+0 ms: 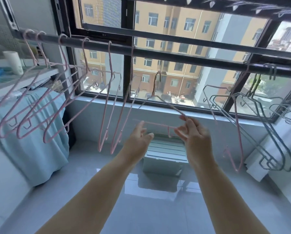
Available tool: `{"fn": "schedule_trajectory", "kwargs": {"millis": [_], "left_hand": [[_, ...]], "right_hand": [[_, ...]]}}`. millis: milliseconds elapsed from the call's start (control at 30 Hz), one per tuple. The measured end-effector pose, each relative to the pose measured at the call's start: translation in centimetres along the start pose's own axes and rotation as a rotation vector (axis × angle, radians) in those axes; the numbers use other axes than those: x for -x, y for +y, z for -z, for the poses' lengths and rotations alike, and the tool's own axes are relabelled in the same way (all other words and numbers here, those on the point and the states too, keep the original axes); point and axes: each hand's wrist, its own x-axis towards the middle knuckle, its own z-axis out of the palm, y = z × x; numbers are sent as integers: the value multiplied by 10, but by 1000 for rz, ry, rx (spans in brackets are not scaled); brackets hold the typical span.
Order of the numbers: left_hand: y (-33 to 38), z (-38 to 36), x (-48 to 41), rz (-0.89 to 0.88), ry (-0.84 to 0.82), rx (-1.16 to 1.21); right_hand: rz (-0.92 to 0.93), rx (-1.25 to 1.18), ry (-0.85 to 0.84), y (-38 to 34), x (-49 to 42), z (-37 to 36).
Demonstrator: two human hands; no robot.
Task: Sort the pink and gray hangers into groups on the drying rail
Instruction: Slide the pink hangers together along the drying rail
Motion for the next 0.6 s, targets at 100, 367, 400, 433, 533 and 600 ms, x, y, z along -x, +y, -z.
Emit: {"fn": "schedule_trajectory", "kwargs": {"millis": [100,367,400,433,533,600], "left_hand": [[-19,13,-3,49,86,-159],[-61,46,0,-30,88,-413],[-67,52,0,-27,70,-447],[-73,57,0,-18,52,-483],[-86,70,3,38,26,-564],[-92,77,3,57,36,-582]], "right_hand": [[-49,-56,144,21,22,21],[-132,-75,367,48,75,92],[-138,-64,376,49,79,99],[-145,-58,385,50,83,105],[-171,-36,410,54,91,118],[-186,-30,424,57,95,123]]}}
